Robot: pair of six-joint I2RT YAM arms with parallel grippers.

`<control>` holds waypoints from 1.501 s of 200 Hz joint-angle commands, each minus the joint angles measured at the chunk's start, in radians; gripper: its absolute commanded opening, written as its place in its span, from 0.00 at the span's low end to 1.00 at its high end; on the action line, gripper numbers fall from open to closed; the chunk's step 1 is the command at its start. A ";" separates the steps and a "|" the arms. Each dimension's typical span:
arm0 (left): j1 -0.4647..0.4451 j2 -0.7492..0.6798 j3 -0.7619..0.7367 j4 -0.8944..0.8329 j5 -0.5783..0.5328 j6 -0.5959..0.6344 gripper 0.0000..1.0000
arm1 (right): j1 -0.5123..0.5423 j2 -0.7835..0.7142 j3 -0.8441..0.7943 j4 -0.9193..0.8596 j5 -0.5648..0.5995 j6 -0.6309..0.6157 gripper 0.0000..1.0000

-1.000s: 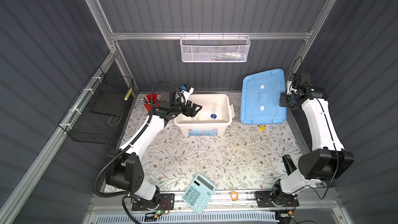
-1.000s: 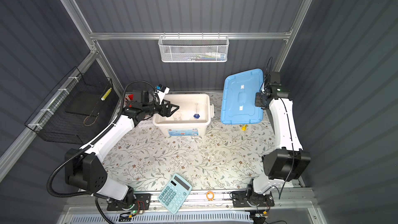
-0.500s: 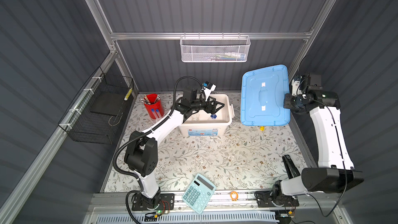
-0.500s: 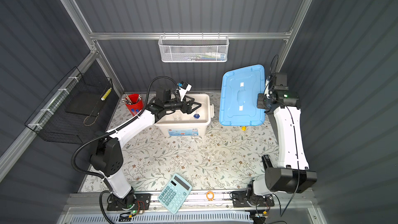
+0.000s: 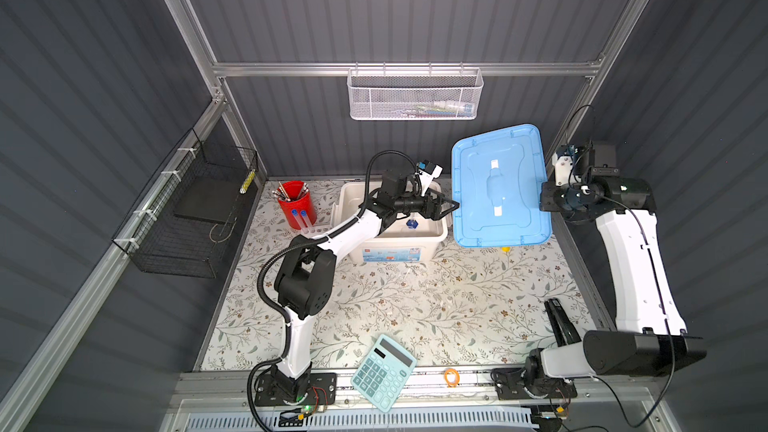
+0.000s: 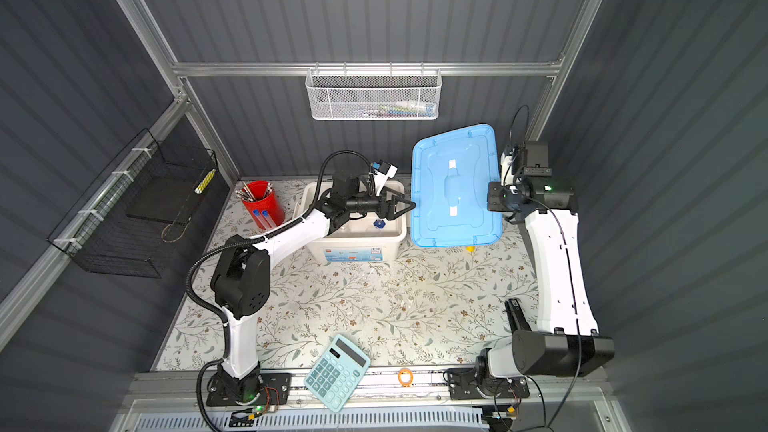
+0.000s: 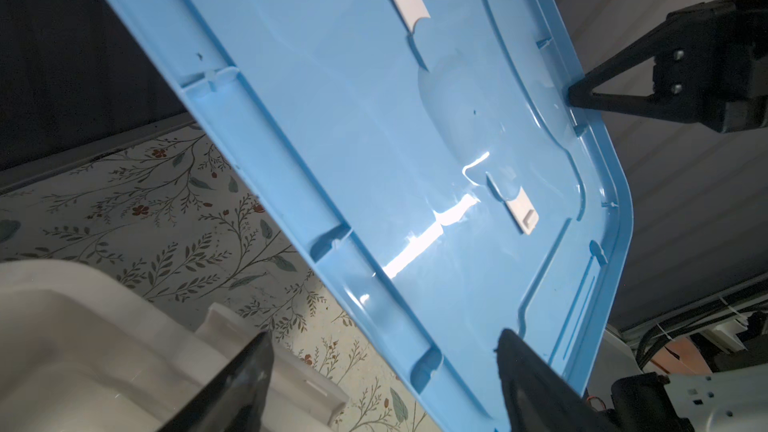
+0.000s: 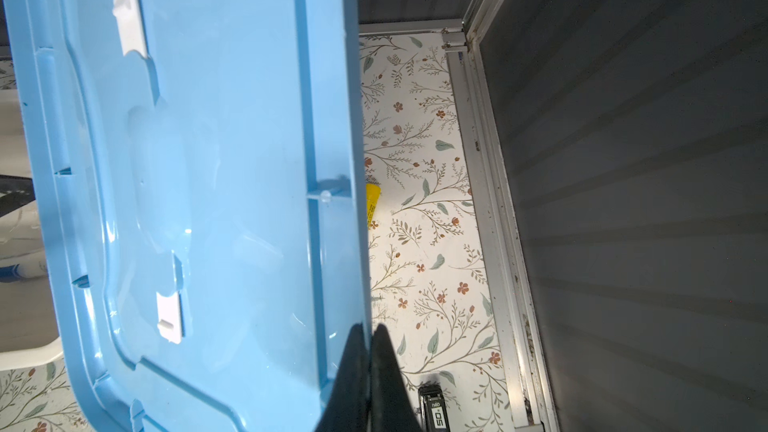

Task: Organize the chemistry lab equipment
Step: 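Close left gripper on the raised lid's opposite edge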

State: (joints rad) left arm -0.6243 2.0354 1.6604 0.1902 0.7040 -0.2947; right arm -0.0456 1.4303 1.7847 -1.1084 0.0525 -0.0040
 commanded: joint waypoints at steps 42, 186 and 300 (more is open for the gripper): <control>-0.014 0.054 0.085 0.101 0.054 -0.082 0.84 | 0.016 -0.033 0.027 0.014 -0.044 0.010 0.00; -0.022 0.067 0.109 0.160 0.087 -0.119 0.48 | 0.055 -0.021 -0.007 0.059 -0.082 0.028 0.00; -0.021 0.017 0.079 0.244 0.138 -0.144 0.21 | 0.061 -0.021 -0.029 0.104 -0.070 0.044 0.18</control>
State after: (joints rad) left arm -0.6250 2.1052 1.7451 0.3904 0.8108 -0.4450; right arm -0.0078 1.4174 1.7615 -1.0470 0.0608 0.0204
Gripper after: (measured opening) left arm 0.261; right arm 0.166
